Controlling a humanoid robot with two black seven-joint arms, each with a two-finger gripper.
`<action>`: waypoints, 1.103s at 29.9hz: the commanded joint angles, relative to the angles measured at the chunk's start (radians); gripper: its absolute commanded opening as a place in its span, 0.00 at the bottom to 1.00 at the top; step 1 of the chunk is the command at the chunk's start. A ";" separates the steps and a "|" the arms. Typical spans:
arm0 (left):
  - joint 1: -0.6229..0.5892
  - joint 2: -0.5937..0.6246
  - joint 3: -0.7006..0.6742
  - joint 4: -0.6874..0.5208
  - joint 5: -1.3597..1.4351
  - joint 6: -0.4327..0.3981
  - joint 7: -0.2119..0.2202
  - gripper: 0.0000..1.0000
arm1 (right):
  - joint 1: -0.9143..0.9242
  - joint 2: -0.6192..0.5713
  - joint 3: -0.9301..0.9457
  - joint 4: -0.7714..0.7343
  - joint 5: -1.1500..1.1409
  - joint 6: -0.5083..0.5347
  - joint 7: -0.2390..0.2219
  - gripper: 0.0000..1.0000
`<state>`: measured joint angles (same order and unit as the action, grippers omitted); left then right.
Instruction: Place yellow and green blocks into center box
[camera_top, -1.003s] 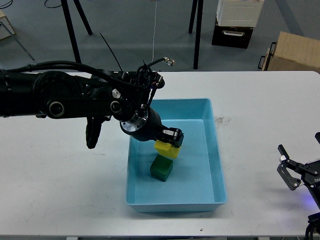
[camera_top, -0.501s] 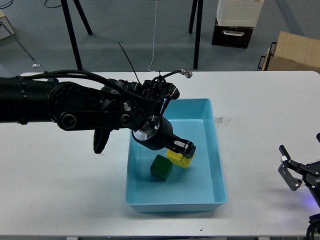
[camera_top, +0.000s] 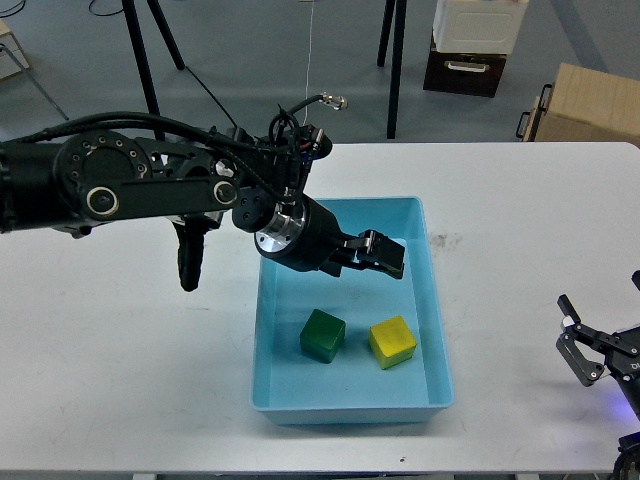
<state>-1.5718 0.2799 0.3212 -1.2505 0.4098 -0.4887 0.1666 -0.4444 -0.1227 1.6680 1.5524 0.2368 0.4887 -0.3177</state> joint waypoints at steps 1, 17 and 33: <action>0.159 0.074 -0.307 0.071 -0.014 0.016 -0.045 0.99 | 0.012 0.000 0.006 -0.002 -0.001 0.000 0.002 1.00; 1.039 -0.095 -1.710 0.048 -0.319 0.000 -0.019 1.00 | 0.098 0.058 0.045 0.017 0.004 0.000 0.029 1.00; 2.033 -0.280 -1.838 -0.481 -0.442 0.000 -0.098 1.00 | -0.026 0.103 0.015 0.083 0.001 0.000 0.029 1.00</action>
<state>0.3651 0.0001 -1.5596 -1.7327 0.0246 -0.4345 0.0917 -0.4278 -0.0016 1.6834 1.6095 0.2378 0.4887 -0.2883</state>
